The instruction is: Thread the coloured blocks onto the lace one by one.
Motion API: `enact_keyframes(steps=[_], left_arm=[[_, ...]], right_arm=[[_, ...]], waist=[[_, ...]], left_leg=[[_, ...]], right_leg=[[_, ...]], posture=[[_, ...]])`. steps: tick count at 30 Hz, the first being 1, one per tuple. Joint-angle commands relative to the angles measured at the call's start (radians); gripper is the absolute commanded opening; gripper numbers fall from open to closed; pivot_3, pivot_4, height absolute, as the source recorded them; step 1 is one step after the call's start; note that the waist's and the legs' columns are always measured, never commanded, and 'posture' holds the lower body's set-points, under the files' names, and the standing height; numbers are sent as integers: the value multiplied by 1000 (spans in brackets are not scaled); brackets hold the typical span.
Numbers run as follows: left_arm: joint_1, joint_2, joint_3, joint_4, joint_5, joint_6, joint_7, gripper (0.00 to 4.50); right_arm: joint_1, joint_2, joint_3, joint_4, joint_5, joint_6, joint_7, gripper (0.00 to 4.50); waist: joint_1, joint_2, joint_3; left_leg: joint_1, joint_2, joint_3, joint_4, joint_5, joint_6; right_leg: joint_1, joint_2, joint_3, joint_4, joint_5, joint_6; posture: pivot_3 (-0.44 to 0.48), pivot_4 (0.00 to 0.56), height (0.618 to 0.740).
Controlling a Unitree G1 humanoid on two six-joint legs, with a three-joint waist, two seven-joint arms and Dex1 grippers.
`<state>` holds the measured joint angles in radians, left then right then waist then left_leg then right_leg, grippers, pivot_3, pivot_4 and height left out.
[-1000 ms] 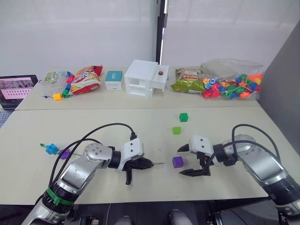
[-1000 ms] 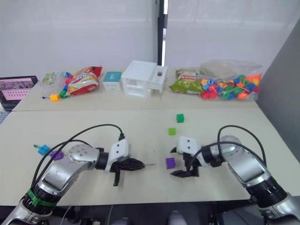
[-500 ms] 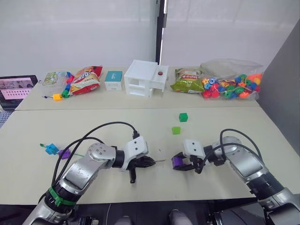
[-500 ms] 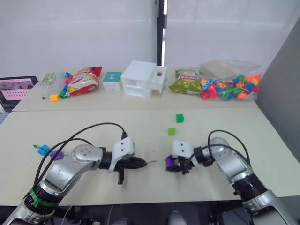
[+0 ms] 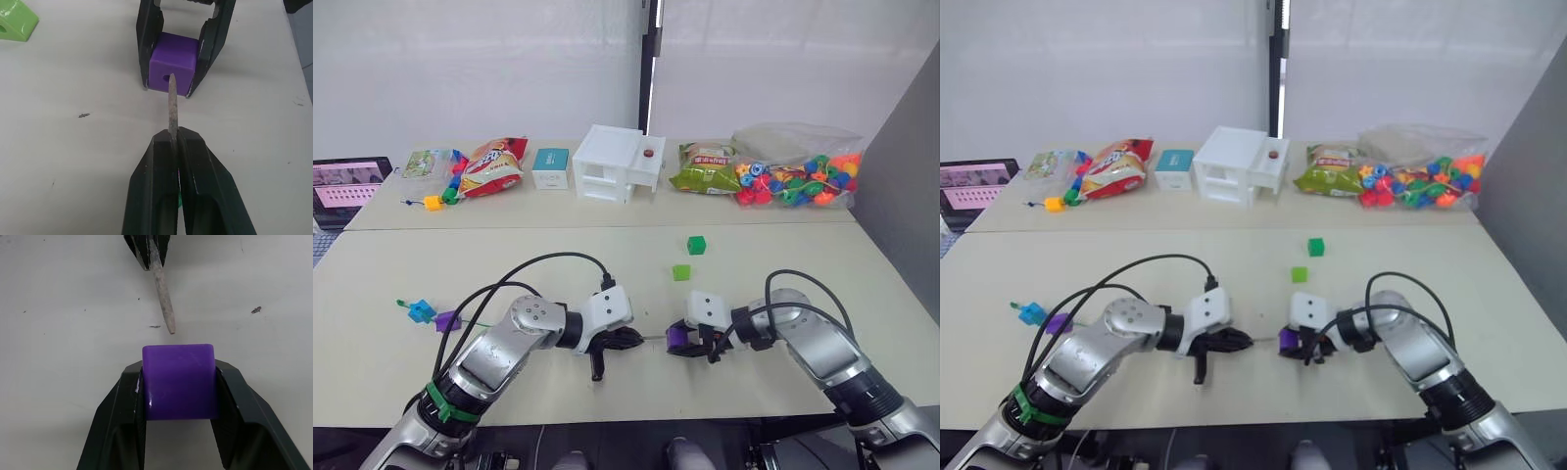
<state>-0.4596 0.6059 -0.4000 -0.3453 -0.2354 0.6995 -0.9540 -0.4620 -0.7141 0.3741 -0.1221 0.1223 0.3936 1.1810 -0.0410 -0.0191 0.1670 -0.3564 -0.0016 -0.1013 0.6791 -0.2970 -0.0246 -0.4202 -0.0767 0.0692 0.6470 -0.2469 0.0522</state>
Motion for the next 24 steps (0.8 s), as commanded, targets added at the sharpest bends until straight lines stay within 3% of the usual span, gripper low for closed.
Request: enact_keyframes(steps=[1,10,24], left_arm=[[-17,3,-8,-12,10,14,3,0],[-14,26,-15,-38,6,45,1,0],[-39,-38,-54,-1,19,39,17,0]], right_arm=[[6,3,-5,-34,1,17,-4,1201],[4,6,-8,-41,-2,39,-16,1201],[-13,51,14,-86,0,106,-42,1201]], waist=[[-1,0,0],[0,0,0],[0,0,0]], left_leg=[[0,0,0,0,0,0],[0,0,0,0,0,0],[0,0,0,0,0,0]], right_leg=[[0,0,0,0,0,0],[0,0,0,0,0,0],[0,0,0,0,0,0]], posture=[[0,150,740],[0,150,740],[0,150,740]])
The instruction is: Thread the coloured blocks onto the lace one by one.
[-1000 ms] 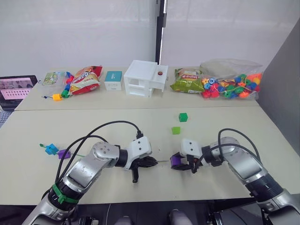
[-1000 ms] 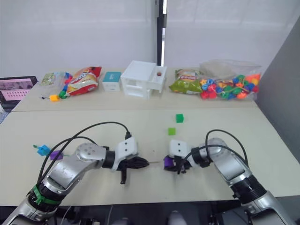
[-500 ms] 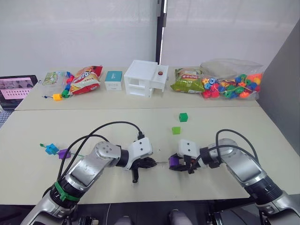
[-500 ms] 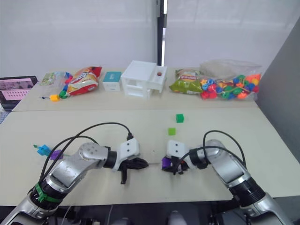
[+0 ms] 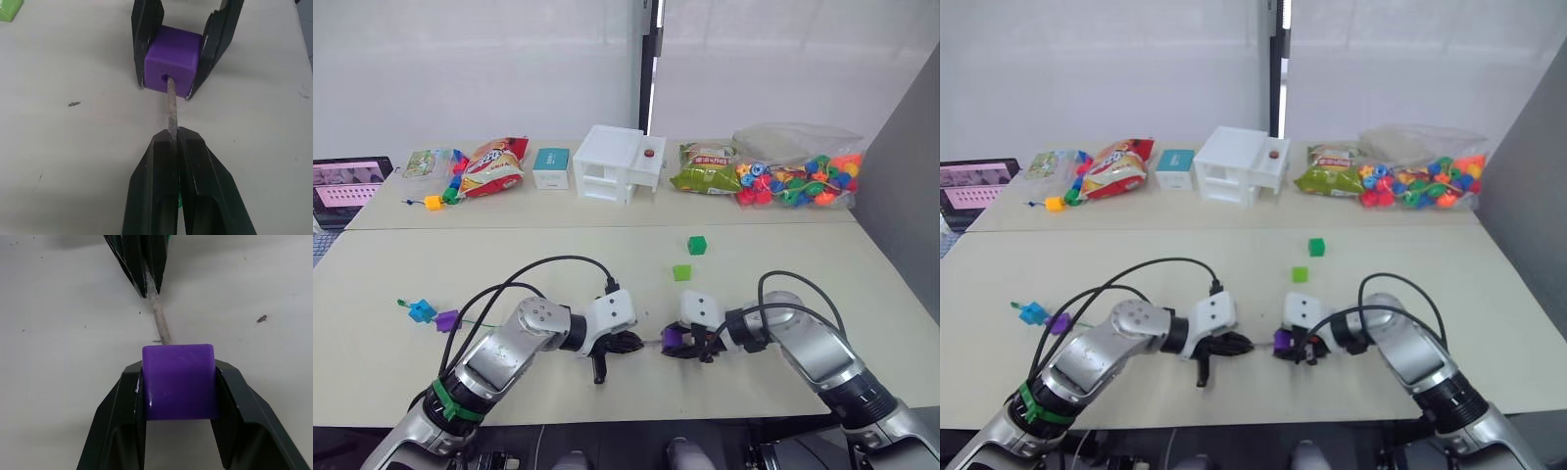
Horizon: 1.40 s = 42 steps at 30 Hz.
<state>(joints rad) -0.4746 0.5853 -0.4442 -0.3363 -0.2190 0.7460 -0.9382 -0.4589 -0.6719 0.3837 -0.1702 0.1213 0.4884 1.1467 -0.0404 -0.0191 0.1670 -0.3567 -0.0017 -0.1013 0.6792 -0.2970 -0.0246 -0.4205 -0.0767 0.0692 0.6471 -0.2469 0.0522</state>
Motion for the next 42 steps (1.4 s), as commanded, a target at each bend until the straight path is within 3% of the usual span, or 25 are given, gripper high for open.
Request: enact_keyframes(steps=[1,11,18,25,26,31,37,38,42], left_arm=[[-26,-22,-12,-6,5,-7,2,0],[-42,-108,-30,57,-9,-58,-31,0],[-38,-111,2,99,-23,-112,-92,0],[19,37,85,75,-7,-221,-170,2291],[31,56,103,65,-17,-230,-179,2332],[88,106,125,86,27,-296,-157,2332],[109,70,110,143,48,-339,-140,2332],[108,69,104,148,57,-350,-143,1769],[108,40,91,156,58,-351,-146,477]], right_arm=[[-17,12,5,-40,1,15,-8,1201],[-32,54,20,-68,-1,60,-33,1201],[-25,66,28,-88,-15,84,-43,1201],[-7,35,22,-83,-32,97,-55,1201],[-4,31,22,-84,-31,98,-56,1201],[0,26,22,-88,-26,103,-62,1201],[-2,26,22,-96,-21,116,-68,1201],[-2,26,22,-97,-20,117,-68,1201],[-1,21,19,-106,-16,128,-70,1201]], waist=[[-1,0,0],[0,0,0],[1,0,0],[-3,0,0],[-3,0,0],[1,0,0],[2,0,0],[1,0,0],[1,0,0]], left_leg=[[0,0,0,0,0,0],[0,0,0,0,0,0],[0,0,0,0,0,0],[0,0,0,0,0,0],[0,0,0,0,0,0],[0,0,0,0,0,0],[0,0,0,0,0,0],[0,0,0,0,0,0],[0,0,0,0,0,0]], right_leg=[[0,0,0,0,0,0],[0,0,0,0,0,0],[0,0,0,0,0,0],[-1,0,0,0,0,0],[-1,0,0,0,0,0],[0,0,0,0,0,0],[0,0,0,0,0,0],[0,0,0,0,0,0],[0,0,0,0,0,0]], posture=[[0,150,740],[0,150,740],[0,150,740],[0,150,740],[0,150,740],[0,150,740],[0,150,740],[0,150,740],[0,150,740]])
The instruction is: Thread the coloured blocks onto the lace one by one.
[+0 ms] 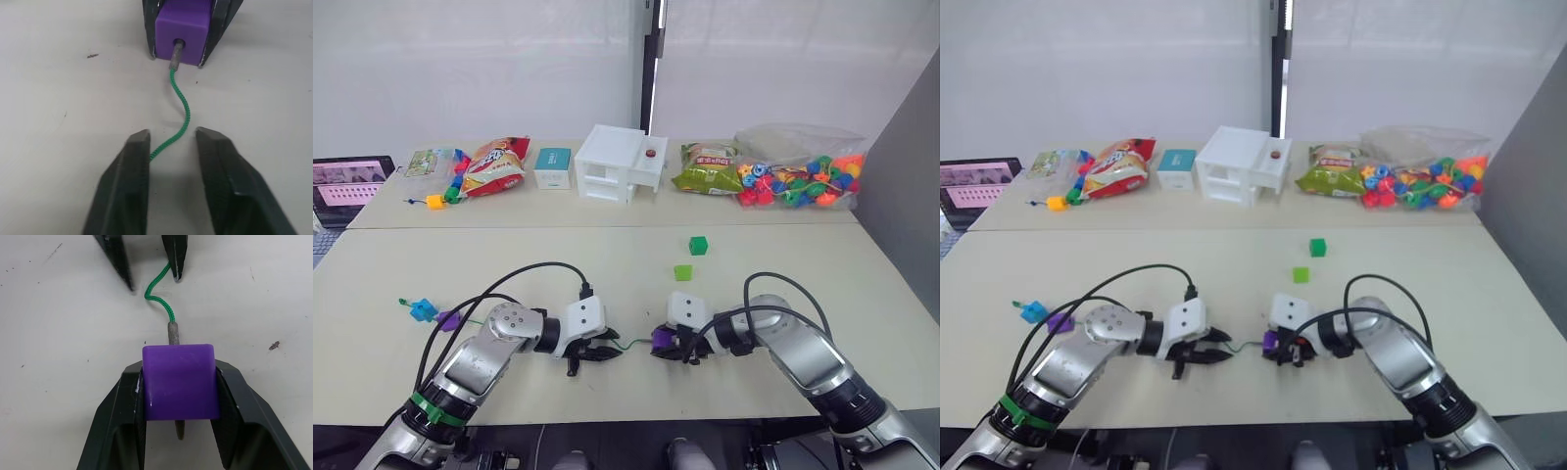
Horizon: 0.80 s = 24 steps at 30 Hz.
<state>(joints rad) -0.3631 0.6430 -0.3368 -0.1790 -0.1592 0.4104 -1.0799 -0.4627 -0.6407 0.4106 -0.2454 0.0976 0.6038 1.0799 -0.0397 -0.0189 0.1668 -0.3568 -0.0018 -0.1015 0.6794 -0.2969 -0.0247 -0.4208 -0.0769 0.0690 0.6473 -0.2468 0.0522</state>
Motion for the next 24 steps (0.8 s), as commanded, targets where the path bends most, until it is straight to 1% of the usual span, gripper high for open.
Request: enact_keyframes(steps=[1,2,10,17,22,24], left_arm=[[-3,-24,-18,1,0,-15,-3,147],[-3,-28,-21,2,2,-17,-5,0],[-35,-86,-23,5,-3,10,15,0],[-73,-147,-56,26,11,18,39,0],[-61,-132,-54,9,16,46,45,0],[-57,-121,-37,-4,4,59,45,0]], right_arm=[[4,-12,-9,-34,8,15,-3,1201],[4,-12,-9,-35,9,17,-4,1201],[11,-14,-9,-47,13,28,-13,1201],[9,-9,-3,-52,14,37,-18,1201],[1,0,3,-48,10,43,-24,1201],[-1,1,5,-47,9,50,-26,1201]], waist=[[0,0,0],[1,0,0],[2,0,0],[2,0,0],[0,0,0],[-1,0,0]], left_leg=[[0,0,0,0,0,0],[0,0,0,0,0,0],[0,0,0,0,0,0],[0,0,0,0,0,0],[0,0,0,0,0,0],[0,0,0,0,0,0]], right_leg=[[0,0,0,0,0,0],[0,0,0,0,0,0],[0,0,0,0,0,0],[0,0,0,0,0,0],[0,0,0,0,0,0],[0,0,0,0,0,0]], posture=[[0,150,740],[0,150,740],[0,150,740],[0,150,740],[0,150,740],[0,150,740]])
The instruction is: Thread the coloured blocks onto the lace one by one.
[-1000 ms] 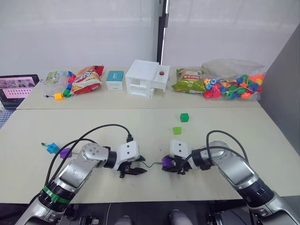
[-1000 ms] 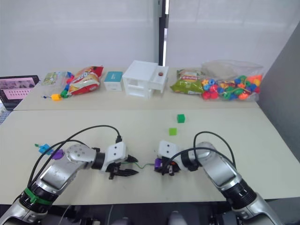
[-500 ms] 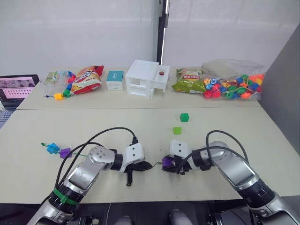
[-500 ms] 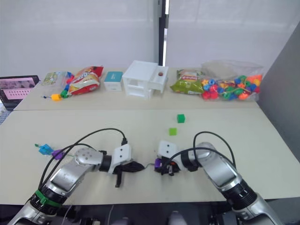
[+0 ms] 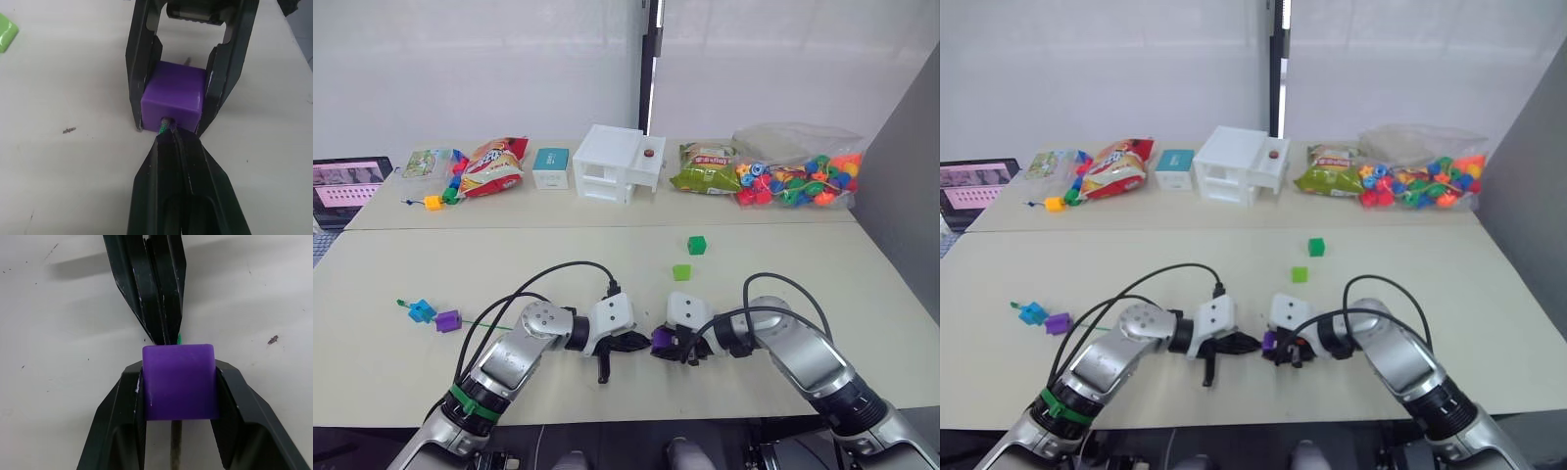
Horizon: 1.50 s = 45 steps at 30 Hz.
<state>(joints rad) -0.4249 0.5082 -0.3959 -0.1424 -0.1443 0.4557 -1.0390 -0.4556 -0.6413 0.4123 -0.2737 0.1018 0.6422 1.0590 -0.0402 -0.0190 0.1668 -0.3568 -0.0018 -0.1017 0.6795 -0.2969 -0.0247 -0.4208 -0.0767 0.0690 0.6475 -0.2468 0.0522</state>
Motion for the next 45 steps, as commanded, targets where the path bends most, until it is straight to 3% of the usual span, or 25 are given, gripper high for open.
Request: enact_keyframes(steps=[1,3,5,12,20,27,33,35,36,45], left_arm=[[7,19,34,-50,-22,21,2,252],[11,37,44,-67,-38,30,-14,828],[13,58,47,-85,-50,39,-33,1469],[-26,60,41,-84,-58,38,-40,3744],[-83,-50,-44,31,-9,-48,-33,3744],[-119,-106,-70,139,16,-117,-55,3744],[-136,-119,-68,168,14,-140,-84,1901],[-137,-124,-70,170,17,-142,-88,1265],[-137,-125,-71,169,18,-142,-90,1197],[-133,-127,-75,160,26,-138,-101,1197]], right_arm=[[-6,5,-1,-20,7,19,-11,1201],[-2,8,-11,-32,21,36,-14,1201],[2,12,-31,-51,37,50,-21,2275],[24,-49,-104,-142,105,115,-19,4500],[114,-172,-163,-157,116,99,-28,4500],[131,-169,-145,-147,102,82,-68,4500],[124,-164,-133,-147,106,71,-75,4500],[120,-164,-123,-143,101,64,-72,3978],[117,-165,-115,-138,96,56,-70,3655],[99,-170,-83,-114,76,18,-54,541]], waist=[[-1,0,0],[-1,0,0],[-1,0,0],[6,0,0],[22,0,0],[19,0,0],[24,0,0],[24,0,0],[24,0,0],[22,0,0]], left_leg=[[0,0,0,0,0,0],[0,0,0,0,0,0],[0,0,0,0,0,0],[-1,0,0,0,0,0],[-1,0,0,0,0,0],[-1,0,1,1,0,0],[-1,0,1,1,0,0],[-1,0,1,1,0,0],[-1,0,1,1,0,0],[-1,0,1,1,0,0]], right_leg=[[0,0,0,0,0,0],[0,0,0,0,0,0],[0,0,0,0,0,0],[0,0,0,0,0,0],[0,0,0,-1,0,0],[0,0,0,0,0,0],[0,0,0,-1,0,0],[0,0,0,-1,0,0],[0,0,0,-1,0,0],[0,0,0,-1,0,0]], posture=[[0,150,740],[0,150,740],[0,150,740],[0,150,740],[0,150,740],[0,150,740],[0,150,740],[0,150,740],[0,150,740],[0,150,740]])
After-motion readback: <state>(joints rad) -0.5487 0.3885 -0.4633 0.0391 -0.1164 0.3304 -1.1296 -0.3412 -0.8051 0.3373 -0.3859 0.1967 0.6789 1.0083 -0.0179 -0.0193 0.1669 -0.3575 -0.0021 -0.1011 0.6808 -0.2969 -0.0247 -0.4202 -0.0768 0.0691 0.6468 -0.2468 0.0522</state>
